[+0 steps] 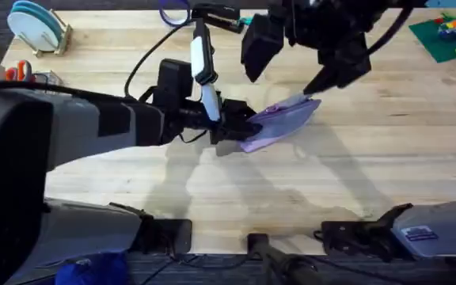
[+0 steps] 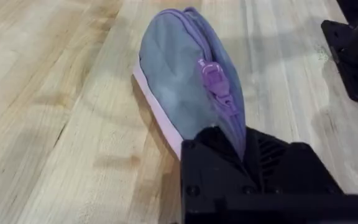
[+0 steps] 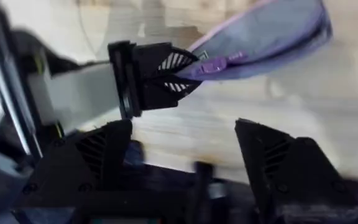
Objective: Unzip the bag, pick up the pens from the table one at a time and place them inside, then zip the bag closed.
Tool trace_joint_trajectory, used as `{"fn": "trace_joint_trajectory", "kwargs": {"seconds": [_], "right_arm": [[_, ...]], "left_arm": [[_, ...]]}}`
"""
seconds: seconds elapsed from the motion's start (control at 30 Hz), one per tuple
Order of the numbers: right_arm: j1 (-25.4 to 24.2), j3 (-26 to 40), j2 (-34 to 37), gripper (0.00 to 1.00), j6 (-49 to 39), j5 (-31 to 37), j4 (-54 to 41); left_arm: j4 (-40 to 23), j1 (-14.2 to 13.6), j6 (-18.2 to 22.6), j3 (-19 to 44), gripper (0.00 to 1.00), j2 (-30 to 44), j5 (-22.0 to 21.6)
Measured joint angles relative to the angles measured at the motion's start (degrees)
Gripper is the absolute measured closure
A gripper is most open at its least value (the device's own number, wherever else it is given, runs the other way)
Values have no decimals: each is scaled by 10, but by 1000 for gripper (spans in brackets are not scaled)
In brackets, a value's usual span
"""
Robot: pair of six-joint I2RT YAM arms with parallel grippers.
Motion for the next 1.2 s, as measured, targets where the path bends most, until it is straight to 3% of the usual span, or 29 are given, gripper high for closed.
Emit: {"fn": "trace_joint_trajectory", "kwargs": {"seconds": [0.2, 0.4, 0.6, 1.2], "right_arm": [[0, 0, 0, 6, 181, 9, -1], [0, 1, 16, 5, 265, 17, 0], [0, 1, 91, 5, 291, 21, 5], [-2, 1, 146, 6, 315, 26, 2]], "left_arm": [[0, 0, 0, 0, 959, 0, 0], [0, 0, 12, 0, 959, 0, 0], [-1, 0, 32, 0, 959, 0, 0], [-1, 0, 35, 0, 959, 0, 0]]}}
